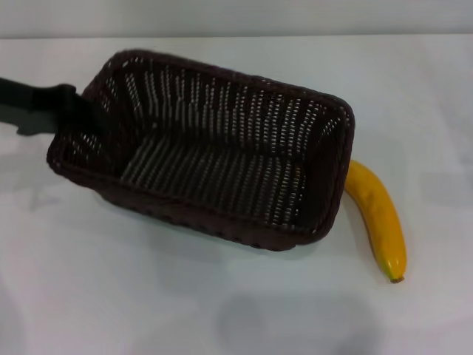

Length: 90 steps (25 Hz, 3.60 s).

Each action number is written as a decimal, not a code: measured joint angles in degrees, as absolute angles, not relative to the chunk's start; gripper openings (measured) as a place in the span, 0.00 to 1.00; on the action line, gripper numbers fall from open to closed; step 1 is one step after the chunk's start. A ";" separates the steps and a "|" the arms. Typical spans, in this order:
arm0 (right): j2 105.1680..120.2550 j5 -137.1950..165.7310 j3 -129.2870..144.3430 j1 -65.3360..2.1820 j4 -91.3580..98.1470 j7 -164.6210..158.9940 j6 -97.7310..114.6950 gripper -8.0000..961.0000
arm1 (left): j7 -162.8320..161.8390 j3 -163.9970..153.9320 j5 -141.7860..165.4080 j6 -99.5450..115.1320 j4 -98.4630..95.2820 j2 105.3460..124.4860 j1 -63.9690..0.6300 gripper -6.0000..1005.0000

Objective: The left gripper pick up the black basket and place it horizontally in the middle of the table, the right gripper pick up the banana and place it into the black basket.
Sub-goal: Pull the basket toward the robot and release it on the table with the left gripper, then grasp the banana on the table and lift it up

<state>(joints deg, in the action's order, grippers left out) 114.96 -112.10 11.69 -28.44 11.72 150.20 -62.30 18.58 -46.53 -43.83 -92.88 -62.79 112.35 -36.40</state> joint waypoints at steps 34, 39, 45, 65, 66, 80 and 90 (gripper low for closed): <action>114.91 -111.85 11.79 -28.45 12.60 150.21 -61.88 0.88 | 13.50 -45.76 -36.17 -99.41 -64.64 112.39 -35.86 0.48; 114.89 -111.30 16.57 -26.88 18.04 144.77 -60.94 0.88 | 18.00 -42.94 -36.31 -97.24 -64.50 111.43 -35.59 0.73; 112.84 -101.01 31.77 -21.63 38.19 117.86 -52.46 0.88 | 31.23 -35.59 -38.35 -90.84 -64.34 111.70 -34.75 0.84; 108.17 -28.35 36.19 -40.42 66.43 47.40 -90.28 0.88 | 99.22 -26.45 -97.46 -77.38 -44.54 116.74 -18.75 0.89; 108.64 -27.31 37.17 -41.34 66.96 46.20 -92.18 0.88 | 100.98 -26.05 -97.77 -77.43 -43.50 116.84 -18.68 0.89; 115.47 -23.55 60.42 -42.78 70.68 31.71 -98.18 0.88 | 109.14 -25.28 -101.36 -77.63 -38.52 117.40 -18.02 0.89; 115.74 -29.26 70.22 -41.87 70.43 26.10 -95.28 0.87 | 109.68 -25.28 -101.18 -77.63 -38.38 117.30 -17.94 0.89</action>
